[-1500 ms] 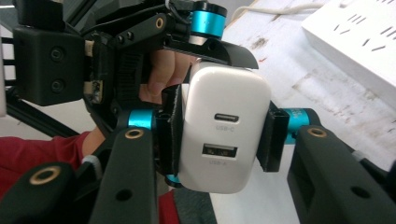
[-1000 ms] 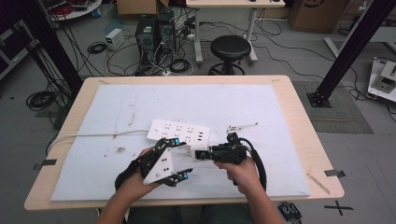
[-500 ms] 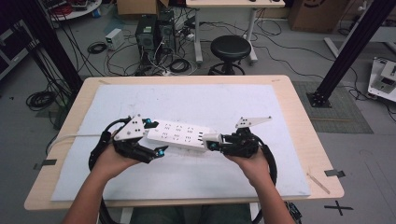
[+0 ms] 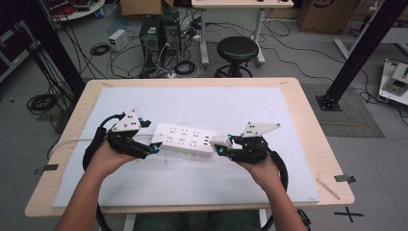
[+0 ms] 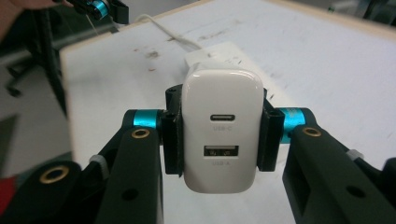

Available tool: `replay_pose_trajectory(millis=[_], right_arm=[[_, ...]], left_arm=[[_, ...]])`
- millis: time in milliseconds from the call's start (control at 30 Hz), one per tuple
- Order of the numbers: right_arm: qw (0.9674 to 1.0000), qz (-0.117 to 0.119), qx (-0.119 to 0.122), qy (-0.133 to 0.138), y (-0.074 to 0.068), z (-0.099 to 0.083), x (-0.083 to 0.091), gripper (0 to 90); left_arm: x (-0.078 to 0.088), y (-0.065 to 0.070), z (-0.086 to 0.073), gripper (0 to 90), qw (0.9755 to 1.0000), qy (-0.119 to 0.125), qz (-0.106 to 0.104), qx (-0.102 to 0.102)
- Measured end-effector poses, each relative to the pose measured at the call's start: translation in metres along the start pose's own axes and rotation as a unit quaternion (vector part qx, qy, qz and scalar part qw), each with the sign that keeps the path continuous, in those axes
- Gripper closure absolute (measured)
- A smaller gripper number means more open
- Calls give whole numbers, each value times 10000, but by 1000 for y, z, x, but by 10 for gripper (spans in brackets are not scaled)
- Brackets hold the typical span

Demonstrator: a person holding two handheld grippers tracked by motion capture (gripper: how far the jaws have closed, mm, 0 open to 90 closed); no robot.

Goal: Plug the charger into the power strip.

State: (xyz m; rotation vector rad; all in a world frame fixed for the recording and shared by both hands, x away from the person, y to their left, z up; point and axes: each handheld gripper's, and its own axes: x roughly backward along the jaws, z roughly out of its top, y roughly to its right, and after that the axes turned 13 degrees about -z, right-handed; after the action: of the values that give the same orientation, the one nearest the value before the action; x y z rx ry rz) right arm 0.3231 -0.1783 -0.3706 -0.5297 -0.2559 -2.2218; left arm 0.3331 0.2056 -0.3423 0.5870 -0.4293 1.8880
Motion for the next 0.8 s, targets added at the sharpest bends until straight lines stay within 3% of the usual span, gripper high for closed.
replay_pose_trajectory(millis=[33,67,100,167,267,367,400,467,600,800], right_arm=[[9998,-73,167,74,-2,1,-1,630],[9998,-73,167,74,-2,1,-1,630],[9985,-355,399,82,-4,7,-6,631],[9973,-524,507,41,-4,10,-8,631],[9946,-711,734,-165,-2,18,-12,631],[9924,-738,928,-339,0,24,-14,631],[9874,-810,1241,-552,0,31,-19,631],[9842,-773,1412,-735,0,37,-22,631],[9734,-687,1891,-1093,2,54,-33,631],[9590,-348,2253,-1683,4,79,-54,631]], left_arm=[[-1,0,-1,184,10000,30,5,23],[-1,0,-1,184,10000,30,5,23],[1,0,-3,184,10000,-55,27,-15],[2,-1,-4,184,10000,-82,33,-17],[4,-1,-6,184,10000,-75,44,-9],[6,-1,-6,184,9999,-98,-26,-70],[6,-1,-7,184,9998,-126,-54,-121],[6,0,-7,184,9997,-160,-89,-158],[6,1,-8,184,9994,-209,-176,-204],[8,0,-11,184,9992,-274,-220,-190]])
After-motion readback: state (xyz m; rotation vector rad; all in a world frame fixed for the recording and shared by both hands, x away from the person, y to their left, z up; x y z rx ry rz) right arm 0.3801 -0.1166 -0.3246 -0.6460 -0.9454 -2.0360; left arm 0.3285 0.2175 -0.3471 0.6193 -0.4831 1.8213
